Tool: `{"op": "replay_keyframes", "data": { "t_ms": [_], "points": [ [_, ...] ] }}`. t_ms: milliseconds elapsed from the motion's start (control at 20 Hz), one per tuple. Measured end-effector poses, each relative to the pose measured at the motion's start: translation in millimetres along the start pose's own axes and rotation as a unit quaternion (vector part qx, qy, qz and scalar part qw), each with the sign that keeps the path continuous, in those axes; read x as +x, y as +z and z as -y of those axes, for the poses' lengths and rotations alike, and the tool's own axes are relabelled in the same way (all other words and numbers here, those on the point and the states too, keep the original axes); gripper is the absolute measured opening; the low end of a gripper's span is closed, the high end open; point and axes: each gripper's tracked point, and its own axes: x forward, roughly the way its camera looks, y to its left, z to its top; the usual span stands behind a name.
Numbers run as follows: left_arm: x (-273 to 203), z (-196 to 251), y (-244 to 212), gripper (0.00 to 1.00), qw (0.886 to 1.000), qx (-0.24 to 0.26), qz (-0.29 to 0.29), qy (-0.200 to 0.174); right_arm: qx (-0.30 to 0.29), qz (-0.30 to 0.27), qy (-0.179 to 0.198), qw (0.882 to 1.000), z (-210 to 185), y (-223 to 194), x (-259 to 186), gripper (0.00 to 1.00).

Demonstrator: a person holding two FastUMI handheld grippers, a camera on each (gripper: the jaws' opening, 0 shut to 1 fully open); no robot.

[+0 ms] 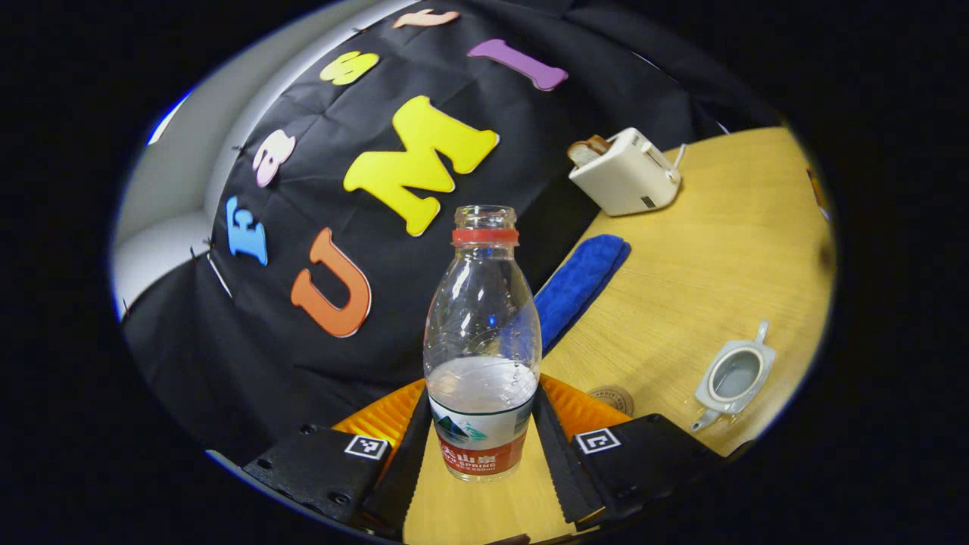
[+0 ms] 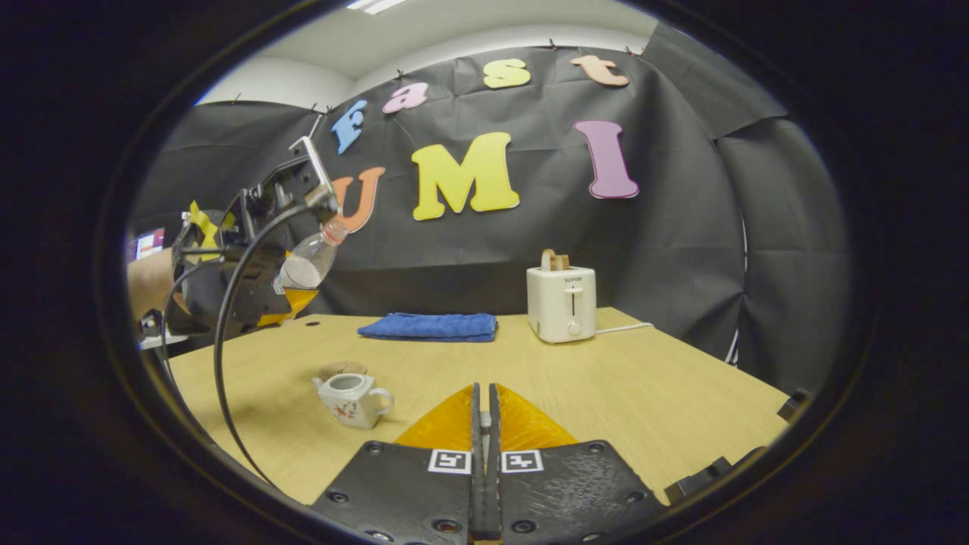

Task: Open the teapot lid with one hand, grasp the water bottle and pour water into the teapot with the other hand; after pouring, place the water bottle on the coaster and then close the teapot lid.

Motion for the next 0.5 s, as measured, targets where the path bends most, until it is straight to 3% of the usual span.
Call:
{"op": "replay_keyframes", "data": {
  "t_ms": [150,300,500],
  "points": [
    [13,2,-14,0.75,0.990,-0.139,-0.003,-0.003,-0.001,-0.001,-0.001,1.000,0,-2,1,0.00],
    [28,16,-29,0.76,0.964,-0.266,-0.008,-0.022,-0.004,-0.005,-0.002,1.000,-1,-5,3,0.00],
    [44,32,-45,0.77,0.932,-0.361,-0.009,-0.036,-0.010,-0.013,-0.002,1.000,-1,-13,7,0.00]
  ]
}}
